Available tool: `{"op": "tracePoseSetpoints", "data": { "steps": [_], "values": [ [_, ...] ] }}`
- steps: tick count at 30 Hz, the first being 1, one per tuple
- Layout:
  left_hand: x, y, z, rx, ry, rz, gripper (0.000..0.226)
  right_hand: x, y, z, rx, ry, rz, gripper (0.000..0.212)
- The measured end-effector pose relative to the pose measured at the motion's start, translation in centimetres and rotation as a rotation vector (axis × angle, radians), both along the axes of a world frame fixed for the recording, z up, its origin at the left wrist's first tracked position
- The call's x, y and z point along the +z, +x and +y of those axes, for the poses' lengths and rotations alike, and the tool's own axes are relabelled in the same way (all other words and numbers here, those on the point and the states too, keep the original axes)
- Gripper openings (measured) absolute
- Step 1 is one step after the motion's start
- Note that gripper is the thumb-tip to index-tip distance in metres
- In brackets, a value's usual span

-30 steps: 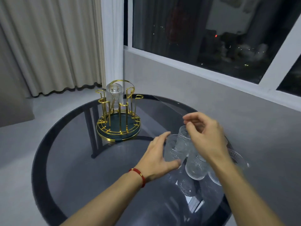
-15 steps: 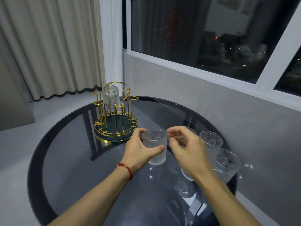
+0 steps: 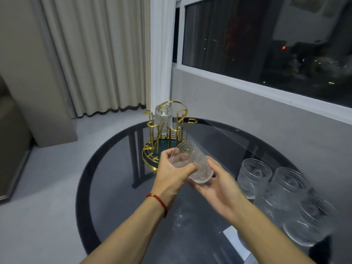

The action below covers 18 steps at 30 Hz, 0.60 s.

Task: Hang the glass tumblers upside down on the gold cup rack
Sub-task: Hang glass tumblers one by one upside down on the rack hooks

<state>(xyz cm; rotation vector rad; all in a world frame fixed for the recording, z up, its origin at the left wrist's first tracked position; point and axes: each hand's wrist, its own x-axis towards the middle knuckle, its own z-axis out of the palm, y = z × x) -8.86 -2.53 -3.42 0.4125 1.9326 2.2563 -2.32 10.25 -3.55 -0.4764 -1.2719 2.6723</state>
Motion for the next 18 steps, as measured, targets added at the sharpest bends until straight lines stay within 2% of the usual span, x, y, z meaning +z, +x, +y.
{"op": "tracePoseSetpoints", "data": {
  "steps": [3, 6, 9, 12, 16, 18],
  "values": [
    [0.1, -0.9, -0.3, -0.104, 0.093, -0.051, 0.076, 0.7, -0.2, 0.2, 0.033, -0.050, 0.049, 0.042],
    [-0.4, -1.5, -1.3, -0.202, 0.048, 0.004, 0.071, 2.1, 0.0, 0.8, -0.141, 0.224, 0.096, 0.042],
    [-2.5, -2.6, -2.2, -0.017, -0.291, 0.255, 0.052, 4.4, -0.2, 2.7, -0.421, 0.602, 0.085, 0.057],
    [-5.3, -3.6, -2.0, 0.244, -0.713, 0.528, 0.038, 7.2, -2.6, 5.6, -0.543, 0.832, 0.093, 0.071],
    [-7.9, -4.0, -1.0, 0.184, -0.994, 0.592, 0.061, 10.8, -9.2, 8.2, -0.566, 1.060, 0.091, 0.076],
    [-8.4, -4.0, -0.7, 0.162, -1.074, 0.584, 0.070, 12.0, -12.3, 9.0, -0.572, 1.189, 0.057, 0.079]
  ]
}}
